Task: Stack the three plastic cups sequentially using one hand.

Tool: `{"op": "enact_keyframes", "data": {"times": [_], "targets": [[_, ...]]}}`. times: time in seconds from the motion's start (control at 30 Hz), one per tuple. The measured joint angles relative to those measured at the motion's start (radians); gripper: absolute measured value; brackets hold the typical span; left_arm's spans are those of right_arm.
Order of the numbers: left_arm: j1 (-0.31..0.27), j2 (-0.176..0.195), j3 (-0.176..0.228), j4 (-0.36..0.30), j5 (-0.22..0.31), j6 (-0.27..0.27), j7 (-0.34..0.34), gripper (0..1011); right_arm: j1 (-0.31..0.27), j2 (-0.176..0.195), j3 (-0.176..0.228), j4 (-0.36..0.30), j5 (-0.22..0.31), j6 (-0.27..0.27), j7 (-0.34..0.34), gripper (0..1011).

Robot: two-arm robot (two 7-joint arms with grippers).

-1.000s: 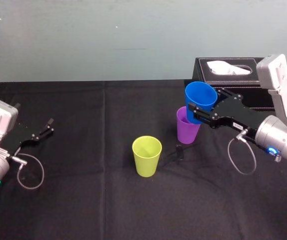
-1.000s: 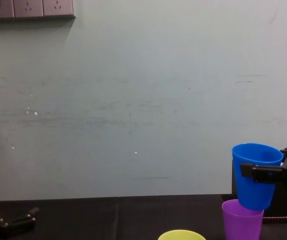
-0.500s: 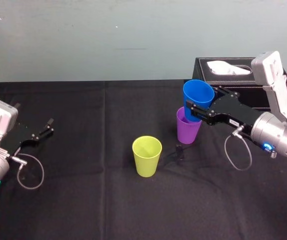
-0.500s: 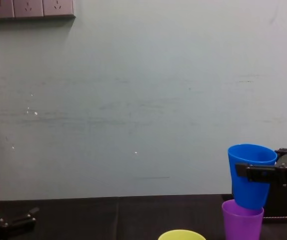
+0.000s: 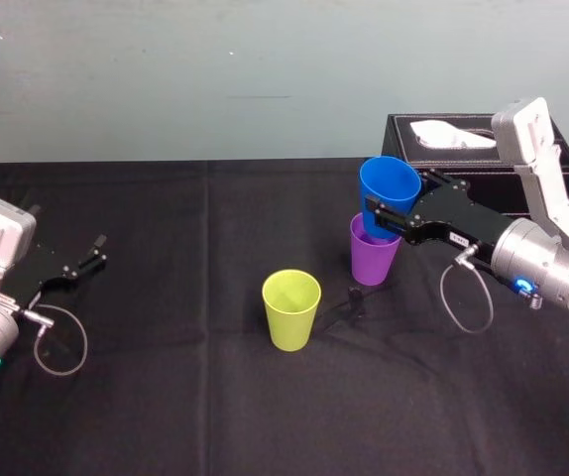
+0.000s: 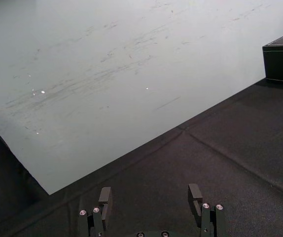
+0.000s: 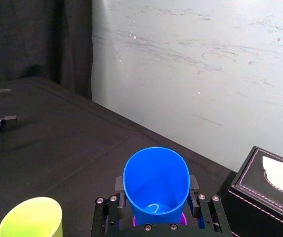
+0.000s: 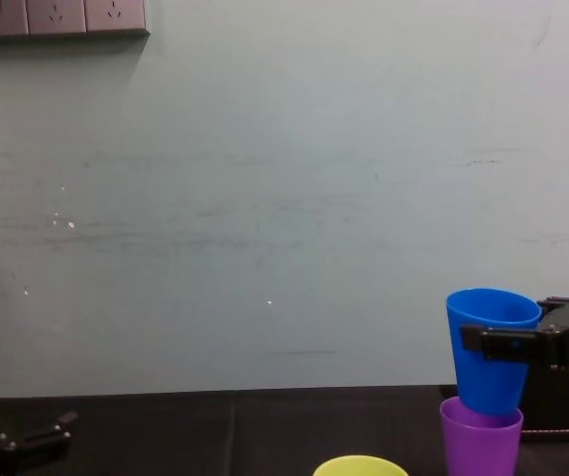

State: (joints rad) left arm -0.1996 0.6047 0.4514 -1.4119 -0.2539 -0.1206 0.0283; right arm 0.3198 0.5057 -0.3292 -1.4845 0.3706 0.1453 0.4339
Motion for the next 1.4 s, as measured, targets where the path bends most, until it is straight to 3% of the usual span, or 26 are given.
{"op": "enact_keyframes", "data": {"times": [1.4], "targets": [[0.000, 0.000, 0.000, 0.000, 0.000, 0.000, 0.000, 1010, 0.047, -0.040, -0.027, 0.116, -0.023, -0.005, 0.015, 729]]}}
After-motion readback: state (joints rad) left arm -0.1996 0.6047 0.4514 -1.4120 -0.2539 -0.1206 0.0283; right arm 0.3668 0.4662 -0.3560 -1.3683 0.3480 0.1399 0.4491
